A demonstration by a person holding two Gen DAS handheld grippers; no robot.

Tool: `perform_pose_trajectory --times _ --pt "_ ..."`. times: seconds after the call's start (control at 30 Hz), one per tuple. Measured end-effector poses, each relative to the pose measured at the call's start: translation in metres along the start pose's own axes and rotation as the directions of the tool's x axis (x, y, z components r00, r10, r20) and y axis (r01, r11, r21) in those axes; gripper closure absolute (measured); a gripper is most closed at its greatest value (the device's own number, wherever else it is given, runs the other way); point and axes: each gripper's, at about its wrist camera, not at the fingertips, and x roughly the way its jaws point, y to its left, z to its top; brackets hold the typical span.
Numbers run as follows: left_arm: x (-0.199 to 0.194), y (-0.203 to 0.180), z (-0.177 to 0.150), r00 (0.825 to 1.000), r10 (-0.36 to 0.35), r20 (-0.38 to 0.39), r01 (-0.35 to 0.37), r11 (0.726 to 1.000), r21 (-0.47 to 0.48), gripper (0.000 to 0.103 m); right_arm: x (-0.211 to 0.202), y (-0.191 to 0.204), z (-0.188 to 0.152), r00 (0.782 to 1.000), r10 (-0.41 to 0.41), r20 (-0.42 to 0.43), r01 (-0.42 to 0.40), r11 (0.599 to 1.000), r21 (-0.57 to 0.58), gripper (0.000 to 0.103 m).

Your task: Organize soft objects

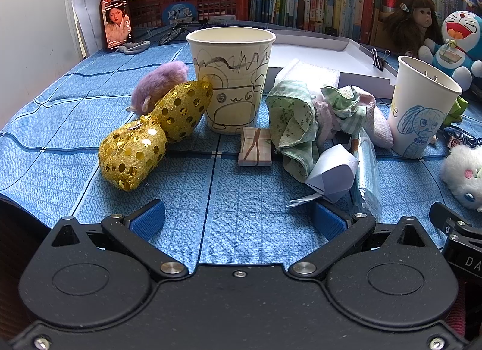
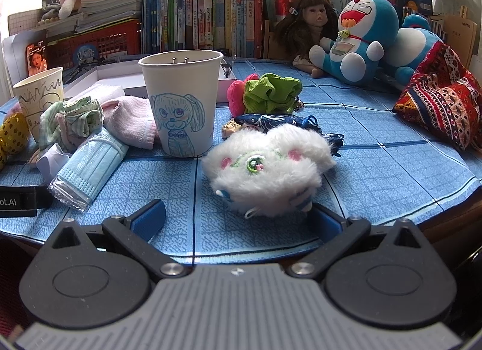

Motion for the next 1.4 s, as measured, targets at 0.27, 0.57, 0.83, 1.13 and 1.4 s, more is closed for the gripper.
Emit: perform_pose_trajectory --times 0.27,0.57,0.83,1.13,1.4 --pt "-0.004 0.003 -0.010 0.998 -0.023 0.055 0.023 1.000 0.013 0.000 -0.004 0.003 -0.006 0.999 -0.013 0.052 0.012 1.000 0.010 0.000" --pt "-0.030 -0.005 -0.013 0.984 -0.126 0.124 0.119 0.991 0.061 0.000 -0.022 -0.017 -0.007 0.988 0.093 0.127 -0.098 0.994 0.040 0.000" --pt "-0.043 -0.028 -0.001 0.960 -0.222 0.170 0.210 0.974 0.085 0.035 -0.028 -0.031 0.004 0.969 0.005 0.247 -0.007 1.000 0.006 0.002" --pt "-0.021 -0.023 0.010 0.959 -0.259 0.118 0.264 0.964 -0.022 0.055 -0.006 -0.045 0.009 0.976 0.014 0.215 -0.025 0.998 0.049 0.010" --pt "-0.012 -0.015 0.010 0.947 -0.309 0.087 0.316 0.945 -0.089 0.073 0.001 -0.044 0.009 0.977 0.106 0.187 -0.118 0.992 0.054 0.028"
